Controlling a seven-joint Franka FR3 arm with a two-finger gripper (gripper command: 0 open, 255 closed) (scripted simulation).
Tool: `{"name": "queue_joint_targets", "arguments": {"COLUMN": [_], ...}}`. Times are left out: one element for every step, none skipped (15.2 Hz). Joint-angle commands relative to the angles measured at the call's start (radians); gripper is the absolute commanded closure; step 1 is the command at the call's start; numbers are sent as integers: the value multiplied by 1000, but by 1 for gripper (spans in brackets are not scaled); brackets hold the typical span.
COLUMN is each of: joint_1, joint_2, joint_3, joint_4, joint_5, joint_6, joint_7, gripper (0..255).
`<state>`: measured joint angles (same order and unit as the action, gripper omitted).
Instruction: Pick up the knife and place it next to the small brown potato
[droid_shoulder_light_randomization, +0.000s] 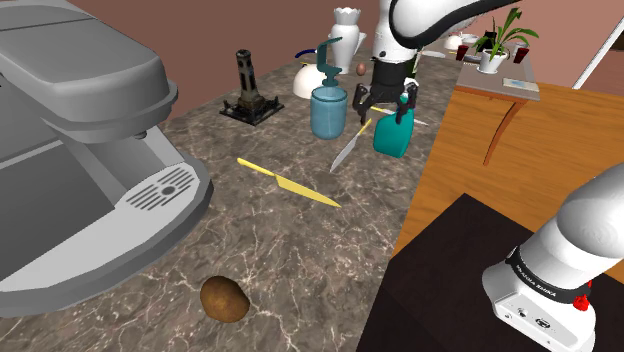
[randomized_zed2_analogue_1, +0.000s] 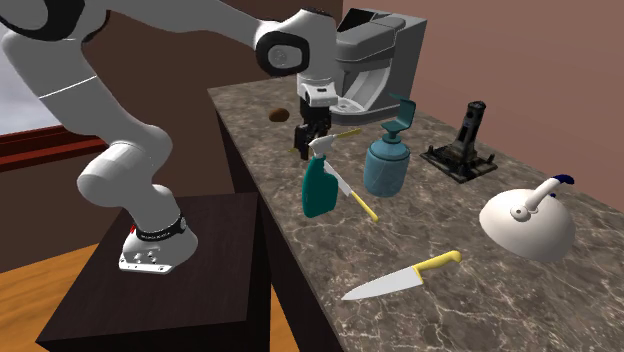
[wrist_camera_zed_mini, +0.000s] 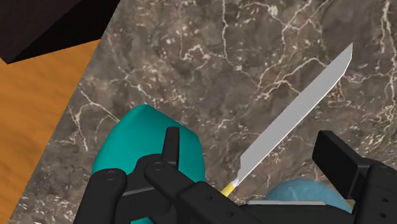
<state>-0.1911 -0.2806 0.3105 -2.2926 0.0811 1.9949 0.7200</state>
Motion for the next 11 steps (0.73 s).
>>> {"name": "queue_joint_targets", "arguments": {"joint_1": [-21,-30,-39,-47,-54,-59,-64,-67,-69,-68,-67], "joint_2": [70,108,146,183,221,258,294,330,365,369,376], "joint_3": [19,26,31,34,35,34,32,27,21,19,19], "joint_4": [18,33,50,67,85,103,122,141,161,163,157], "joint_5": [-8,-16,-25,-36,-47,-58,-70,-81,-92,-93,-96], "joint_6": [56,79,101,122,143,162,181,199,216,217,230], "joint_7": [121,177,233,289,344,399,453,506,558,563,565], "gripper": [0,0,0,0,0,0,0,0,0,0,0]}}
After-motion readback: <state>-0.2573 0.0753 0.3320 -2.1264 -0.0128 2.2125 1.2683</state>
